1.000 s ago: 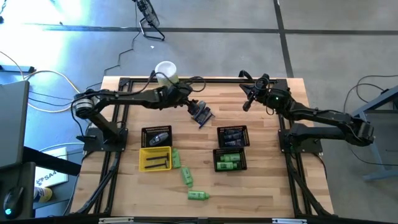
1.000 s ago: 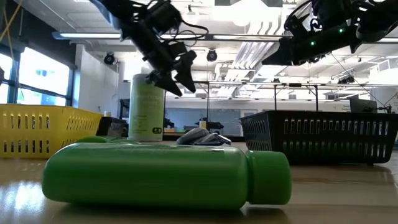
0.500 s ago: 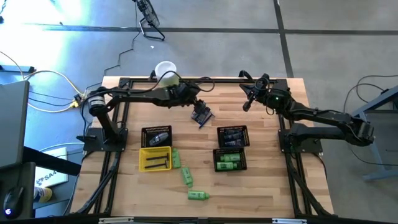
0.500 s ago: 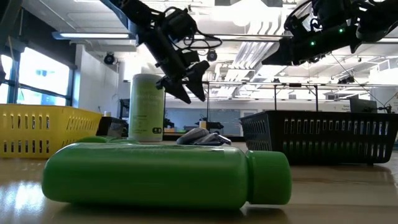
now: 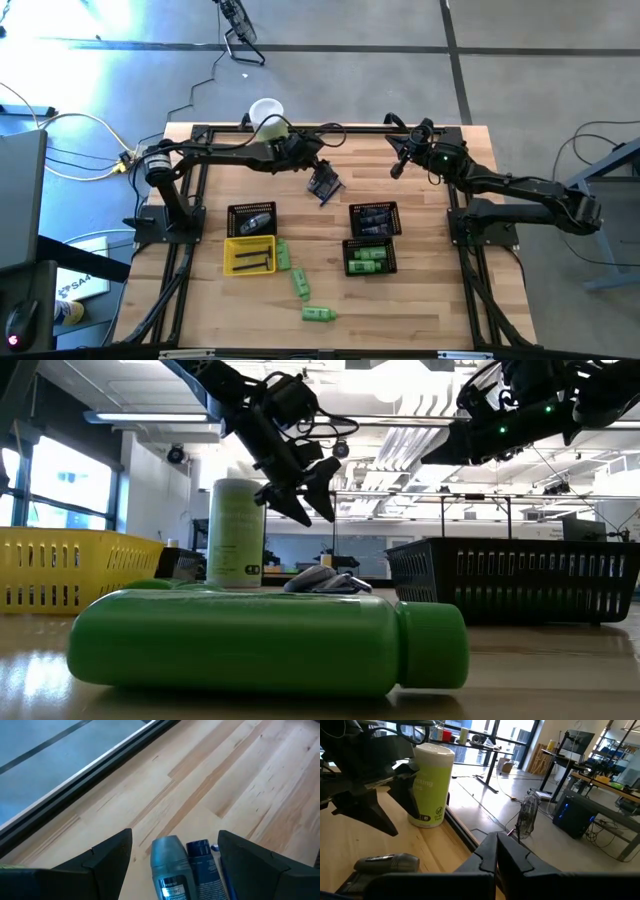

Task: Pick & Place Travel size toiletries
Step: Put the gray deodorant bottle into the top left black bin

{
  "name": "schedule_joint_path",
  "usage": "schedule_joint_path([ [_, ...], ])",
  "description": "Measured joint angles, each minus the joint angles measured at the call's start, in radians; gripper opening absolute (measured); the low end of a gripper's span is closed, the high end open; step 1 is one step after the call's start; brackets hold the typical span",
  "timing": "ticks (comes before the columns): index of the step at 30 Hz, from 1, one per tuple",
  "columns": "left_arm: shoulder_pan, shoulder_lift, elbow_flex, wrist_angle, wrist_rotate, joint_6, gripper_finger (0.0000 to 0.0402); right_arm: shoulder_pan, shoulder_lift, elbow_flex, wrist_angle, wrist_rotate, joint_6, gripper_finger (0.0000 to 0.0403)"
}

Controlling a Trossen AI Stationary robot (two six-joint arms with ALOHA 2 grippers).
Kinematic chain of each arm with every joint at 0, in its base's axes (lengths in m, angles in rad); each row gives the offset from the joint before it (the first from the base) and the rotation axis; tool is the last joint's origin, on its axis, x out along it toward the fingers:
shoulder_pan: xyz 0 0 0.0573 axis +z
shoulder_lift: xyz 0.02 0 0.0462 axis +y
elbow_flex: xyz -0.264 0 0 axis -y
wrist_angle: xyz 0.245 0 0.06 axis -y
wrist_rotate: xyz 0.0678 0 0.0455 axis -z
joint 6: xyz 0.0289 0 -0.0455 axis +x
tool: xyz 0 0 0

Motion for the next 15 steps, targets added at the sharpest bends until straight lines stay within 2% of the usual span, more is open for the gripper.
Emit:
schedule_joint_path([
  [15, 0.001, 0.0, 0.0, -0.011, 0.002, 0.019, 0.0287, 0.0, 0.0, 0.0, 0.0, 0.002, -0.001, 0.0002],
])
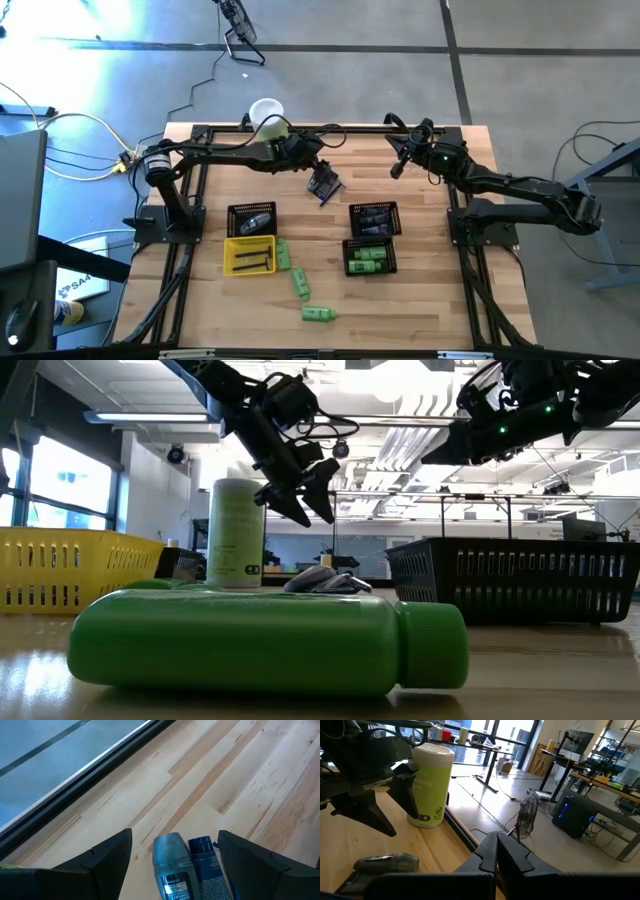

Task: Pick & Place Travel size toiletries
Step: Put the gray deodorant bottle into the top left black bin

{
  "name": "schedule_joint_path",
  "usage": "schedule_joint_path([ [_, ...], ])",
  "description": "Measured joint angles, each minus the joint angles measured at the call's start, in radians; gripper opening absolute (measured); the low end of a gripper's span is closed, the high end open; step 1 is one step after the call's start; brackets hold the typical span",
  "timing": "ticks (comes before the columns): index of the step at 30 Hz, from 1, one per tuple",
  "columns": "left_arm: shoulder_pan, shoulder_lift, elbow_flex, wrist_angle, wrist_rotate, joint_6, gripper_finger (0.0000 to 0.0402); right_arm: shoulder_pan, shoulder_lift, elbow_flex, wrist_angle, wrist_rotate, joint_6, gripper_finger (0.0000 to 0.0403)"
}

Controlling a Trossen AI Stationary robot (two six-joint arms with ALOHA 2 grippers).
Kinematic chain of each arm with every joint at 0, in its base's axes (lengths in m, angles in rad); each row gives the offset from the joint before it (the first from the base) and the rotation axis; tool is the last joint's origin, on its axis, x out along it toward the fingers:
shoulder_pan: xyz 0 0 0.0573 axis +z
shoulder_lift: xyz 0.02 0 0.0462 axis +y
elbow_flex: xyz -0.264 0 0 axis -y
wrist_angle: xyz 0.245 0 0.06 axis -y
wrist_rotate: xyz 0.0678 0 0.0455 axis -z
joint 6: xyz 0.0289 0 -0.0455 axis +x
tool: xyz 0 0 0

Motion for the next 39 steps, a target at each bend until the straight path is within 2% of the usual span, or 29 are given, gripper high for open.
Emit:
schedule_joint_path([
  [6, 0.001, 0.011, 0.0, 0.005, 0.002, -0.001, 0.0287, 0.0, 0.0, 0.0, 0.0, 0.0, 0.0, 0.0002],
  [10, 0.015, 0.032, 0.001, 0.014, 0.056, -0.021, 0.0287, 0.0, 0.0, 0.0, 0.0, 0.0, 0.0, 0.0002],
  [16, 0.043, 0.09, 0.0, -0.007, 0.072, -0.079, 0.0287, 0.0, 0.0, 0.0, 0.0, -0.001, 0.0, 0.0002],
  [23, 0.066, 0.155, 0.0, 0.004, 0.14, -0.105, 0.0287, 0.0, 0.0, 0.0, -0.001, 0.0, -0.002, 0.0002],
  [39, 0.065, 0.179, -0.001, -0.03, 0.201, -0.106, 0.0287, 0.0, 0.0, 0.0, -0.001, -0.001, -0.015, 0.0002],
])
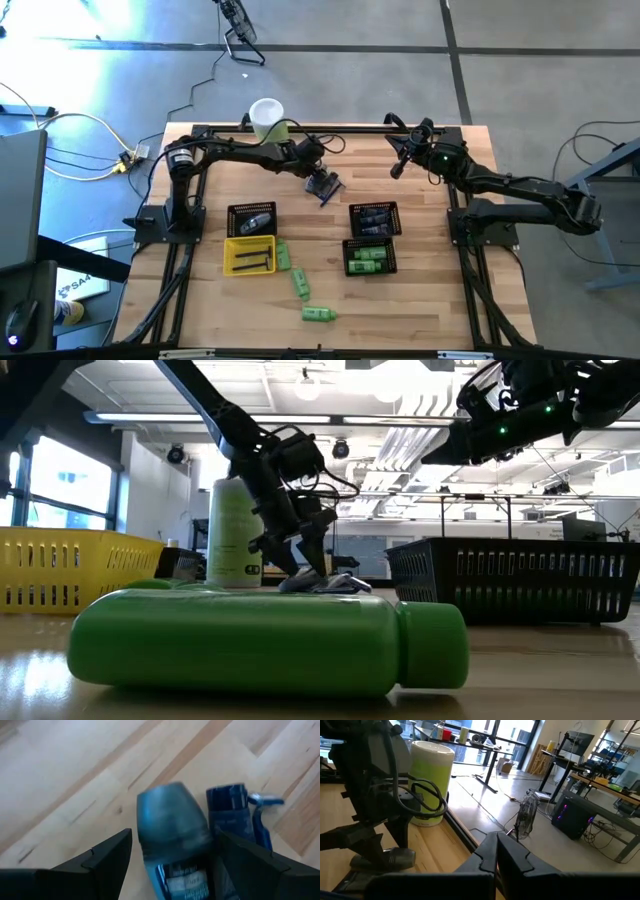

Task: Pick & Place Travel size toiletries
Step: Put the gray deodorant bottle into the top left black bin

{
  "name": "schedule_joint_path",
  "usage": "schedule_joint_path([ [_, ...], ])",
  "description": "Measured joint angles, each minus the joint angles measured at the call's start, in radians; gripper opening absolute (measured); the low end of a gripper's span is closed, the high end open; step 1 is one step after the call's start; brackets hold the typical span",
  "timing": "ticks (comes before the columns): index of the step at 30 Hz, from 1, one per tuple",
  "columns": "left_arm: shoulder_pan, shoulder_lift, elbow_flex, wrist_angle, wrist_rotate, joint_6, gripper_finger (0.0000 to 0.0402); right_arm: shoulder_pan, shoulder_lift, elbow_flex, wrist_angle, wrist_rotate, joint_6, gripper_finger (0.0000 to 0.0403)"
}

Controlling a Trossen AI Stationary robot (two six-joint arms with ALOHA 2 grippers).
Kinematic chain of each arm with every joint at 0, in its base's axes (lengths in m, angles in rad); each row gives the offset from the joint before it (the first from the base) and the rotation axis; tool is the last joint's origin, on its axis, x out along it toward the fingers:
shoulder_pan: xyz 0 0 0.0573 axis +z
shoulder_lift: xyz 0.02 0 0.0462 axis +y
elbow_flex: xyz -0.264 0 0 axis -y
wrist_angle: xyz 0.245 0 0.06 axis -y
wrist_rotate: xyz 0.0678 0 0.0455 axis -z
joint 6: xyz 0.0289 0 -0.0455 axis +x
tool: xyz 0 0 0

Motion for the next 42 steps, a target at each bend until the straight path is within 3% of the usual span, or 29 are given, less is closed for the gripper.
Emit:
schedule_joint_path([
  [29, 0.0, 0.042, 0.001, -0.017, 0.019, 0.001, 0.0285, 0.0, 0.0, 0.0, -0.006, 0.0, -0.003, 0.0003],
  [37, 0.001, 0.042, 0.001, -0.02, 0.017, 0.0, 0.0227, 0.0, 0.0, 0.0, -0.006, 0.0, -0.003, 0.0003],
  [42, 0.001, 0.042, 0.001, -0.018, 0.016, -0.003, 0.0216, 0.0, 0.0, 0.0, -0.006, 0.0, -0.003, 0.0003],
])
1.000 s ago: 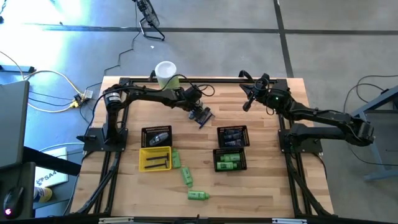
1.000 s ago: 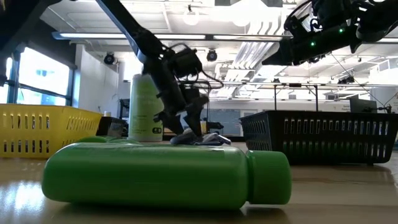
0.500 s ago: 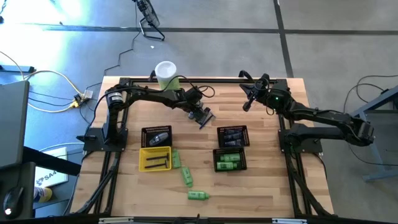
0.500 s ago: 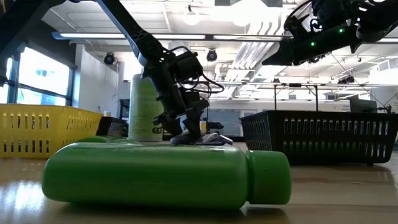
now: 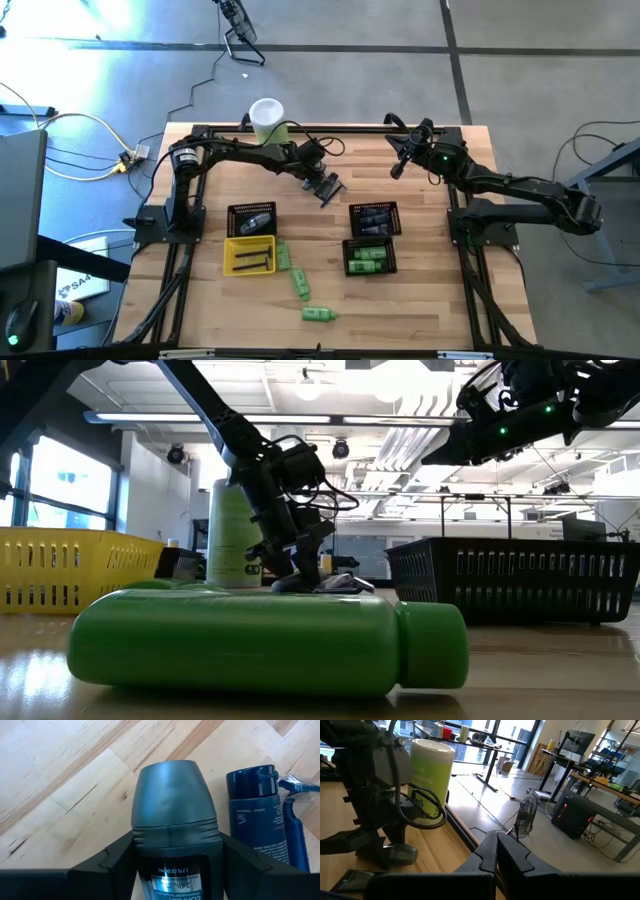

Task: Pick & Place Travel size toiletries
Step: Put the gray deodorant bottle into the top left black bin

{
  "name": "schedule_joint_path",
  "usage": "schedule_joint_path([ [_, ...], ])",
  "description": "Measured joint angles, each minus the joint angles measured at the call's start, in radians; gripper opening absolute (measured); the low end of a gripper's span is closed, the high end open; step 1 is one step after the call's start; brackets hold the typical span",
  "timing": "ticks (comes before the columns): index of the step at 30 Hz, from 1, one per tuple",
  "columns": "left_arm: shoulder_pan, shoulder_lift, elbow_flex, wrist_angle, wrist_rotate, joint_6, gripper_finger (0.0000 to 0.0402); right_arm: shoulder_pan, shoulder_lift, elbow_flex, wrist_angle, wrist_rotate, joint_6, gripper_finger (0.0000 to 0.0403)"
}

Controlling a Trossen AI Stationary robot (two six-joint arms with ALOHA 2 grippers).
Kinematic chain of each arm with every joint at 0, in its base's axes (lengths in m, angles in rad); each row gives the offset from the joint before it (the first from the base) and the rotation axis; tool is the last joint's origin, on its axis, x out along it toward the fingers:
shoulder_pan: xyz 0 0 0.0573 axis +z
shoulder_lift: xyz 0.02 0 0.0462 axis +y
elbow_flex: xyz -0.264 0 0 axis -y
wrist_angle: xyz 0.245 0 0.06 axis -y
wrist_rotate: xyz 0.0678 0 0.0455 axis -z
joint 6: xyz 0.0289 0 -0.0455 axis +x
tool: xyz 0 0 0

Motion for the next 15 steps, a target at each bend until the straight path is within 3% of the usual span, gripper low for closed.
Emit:
schedule_joint_path([
  [6, 0.0, 0.0, 0.0, 0.004, 0.001, 0.001, 0.0235, 0.0, 0.0, 0.0, -0.001, 0.0, 0.0, 0.0003],
  [15, 0.0, 0.001, 0.0, 0.005, 0.002, 0.005, 0.0214, 0.0, 0.0, 0.0, -0.01, 0.0, -0.007, 0.0003],
])
